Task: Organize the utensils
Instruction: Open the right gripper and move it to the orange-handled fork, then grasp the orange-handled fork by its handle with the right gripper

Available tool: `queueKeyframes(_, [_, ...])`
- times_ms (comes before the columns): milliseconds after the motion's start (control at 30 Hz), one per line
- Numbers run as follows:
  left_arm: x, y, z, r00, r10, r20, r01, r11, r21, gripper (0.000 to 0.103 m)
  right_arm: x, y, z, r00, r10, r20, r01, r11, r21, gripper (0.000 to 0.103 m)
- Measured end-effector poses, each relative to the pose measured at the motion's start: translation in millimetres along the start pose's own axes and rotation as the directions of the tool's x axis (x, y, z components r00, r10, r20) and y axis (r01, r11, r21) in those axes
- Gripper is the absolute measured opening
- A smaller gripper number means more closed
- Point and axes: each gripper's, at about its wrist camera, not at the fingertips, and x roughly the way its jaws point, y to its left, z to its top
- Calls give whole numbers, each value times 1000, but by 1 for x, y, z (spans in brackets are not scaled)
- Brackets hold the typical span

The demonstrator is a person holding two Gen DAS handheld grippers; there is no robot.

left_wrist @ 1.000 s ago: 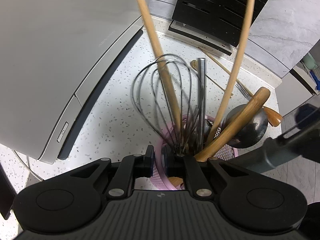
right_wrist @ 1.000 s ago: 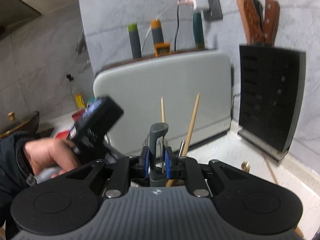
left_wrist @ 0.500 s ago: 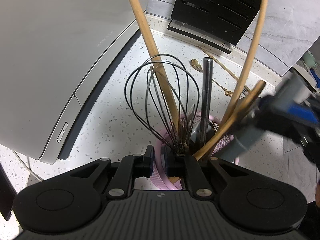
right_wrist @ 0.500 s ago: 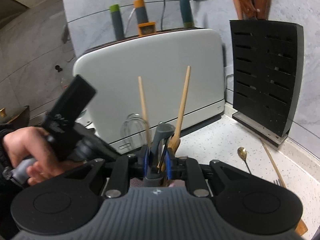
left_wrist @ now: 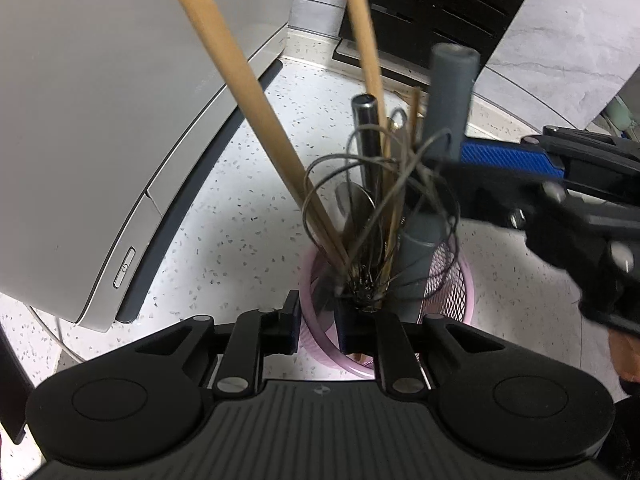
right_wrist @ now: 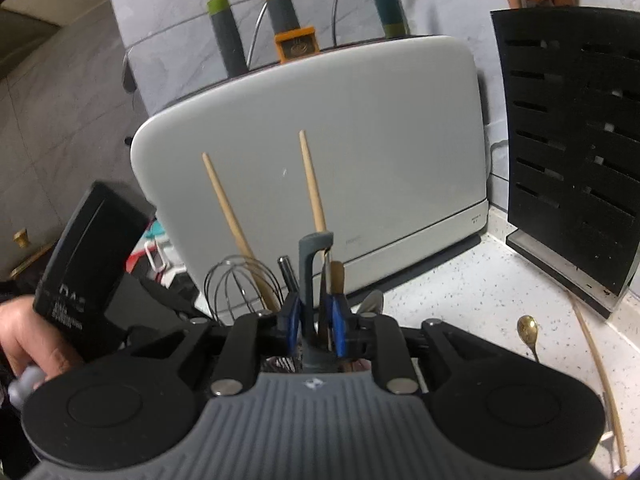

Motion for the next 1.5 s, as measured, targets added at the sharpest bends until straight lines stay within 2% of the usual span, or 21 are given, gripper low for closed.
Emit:
queueKeyframes(100, [1,2,0,1000,-3,-3,3,1000,-3,19,-7,3,-5,1000,-7,-21,7,1000,-29,24])
queueKeyframes(500, [0,0,1,1000,3,-2,-3,1000,-2,19,-55,-6,-3,998,-10,67,9,1000,3,26])
queueKeyframes(600, [1,1,0,1000,2,0,-2,1000,1,19,-66,-19,-3,994,-49,96,47,999,23,31])
queueKeyframes(667, [1,1,0,1000,1,0,-1,1000,2,19,-69,-29,-6,990,-104,98,102,995,22,35])
queueKeyframes(733, [1,1,0,1000,2,0,-2,1000,2,19,-65,-42,-12,980,-187,68,187,982,-3,35])
queueKeyframes(833, [2,1,0,1000,2,0,-2,1000,2,19,-56,-70,-26,953,-301,-10,301,953,-15,35])
queueKeyframes(1000, [2,1,0,1000,2,0,-2,1000,1,19,-53,-115,-46,884,-453,-117,457,889,12,35])
queueKeyframes(1133, [2,1,0,1000,1,0,-1,1000,1,19,-60,-135,-60,854,-494,-166,504,863,23,36])
queueKeyframes(1233, [2,1,0,1000,2,0,-2,1000,1,19,-65,-144,-69,832,-512,-212,530,847,37,42])
queueKeyframes(1500, [3,-1,0,1000,6,-1,-6,1000,6,19,-78,-152,-90,813,-506,-289,534,845,22,50])
